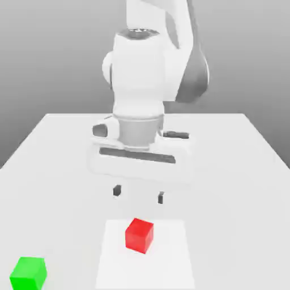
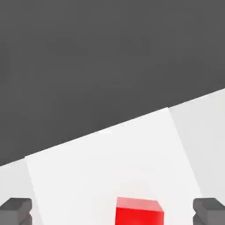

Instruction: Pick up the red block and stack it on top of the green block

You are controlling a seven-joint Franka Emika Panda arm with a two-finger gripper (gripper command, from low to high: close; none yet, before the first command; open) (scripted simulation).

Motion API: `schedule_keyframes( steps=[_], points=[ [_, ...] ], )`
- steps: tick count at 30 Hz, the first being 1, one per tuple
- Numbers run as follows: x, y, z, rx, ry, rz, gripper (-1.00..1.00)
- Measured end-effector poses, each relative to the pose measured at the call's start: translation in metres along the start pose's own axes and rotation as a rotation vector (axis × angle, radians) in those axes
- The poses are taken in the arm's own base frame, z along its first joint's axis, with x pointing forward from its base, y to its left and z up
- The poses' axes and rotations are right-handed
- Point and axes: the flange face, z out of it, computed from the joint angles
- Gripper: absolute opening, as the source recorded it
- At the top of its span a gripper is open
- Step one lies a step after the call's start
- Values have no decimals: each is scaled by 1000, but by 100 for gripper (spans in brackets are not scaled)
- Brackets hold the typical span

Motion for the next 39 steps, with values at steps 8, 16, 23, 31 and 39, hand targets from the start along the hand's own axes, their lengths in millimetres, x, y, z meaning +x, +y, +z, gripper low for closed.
schedule_keyframes(
  steps=[8,16,23,31,39],
  points=[
    [-8,18,88,-47,-21,23,-100],
    [-8,17,83,-46,-21,24,-100],
    [15,11,27,-46,-21,55,-100],
    [146,-5,8,-46,-23,187,-100],
    [237,12,42,-48,-16,269,-100]
  ],
)
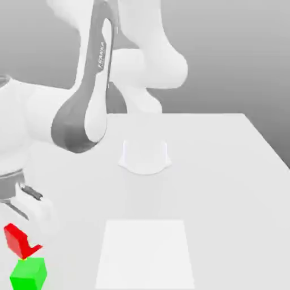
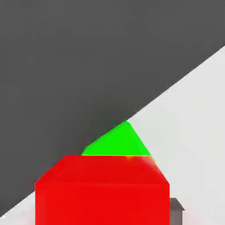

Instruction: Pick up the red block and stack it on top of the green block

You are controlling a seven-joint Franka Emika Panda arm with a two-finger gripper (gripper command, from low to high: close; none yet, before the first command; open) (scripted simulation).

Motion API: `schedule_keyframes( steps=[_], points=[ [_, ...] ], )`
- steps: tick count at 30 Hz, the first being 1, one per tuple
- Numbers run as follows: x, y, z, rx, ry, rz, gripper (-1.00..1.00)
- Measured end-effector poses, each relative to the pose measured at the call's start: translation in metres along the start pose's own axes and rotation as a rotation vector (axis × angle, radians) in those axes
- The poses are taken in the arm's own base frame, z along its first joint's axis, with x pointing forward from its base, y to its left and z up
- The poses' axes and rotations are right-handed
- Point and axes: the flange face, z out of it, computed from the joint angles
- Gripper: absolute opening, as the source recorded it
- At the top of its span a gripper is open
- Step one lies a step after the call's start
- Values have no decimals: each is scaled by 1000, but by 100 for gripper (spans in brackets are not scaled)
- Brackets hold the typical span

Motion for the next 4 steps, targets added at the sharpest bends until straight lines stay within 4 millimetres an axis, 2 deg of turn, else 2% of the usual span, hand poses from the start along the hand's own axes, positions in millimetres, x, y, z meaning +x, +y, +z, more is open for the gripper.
schedule_keyframes(
  steps=[1,4],
  points=[
    [0,0,12,0,0,1,100],
    [0,0,12,0,0,1,100]
  ],
)
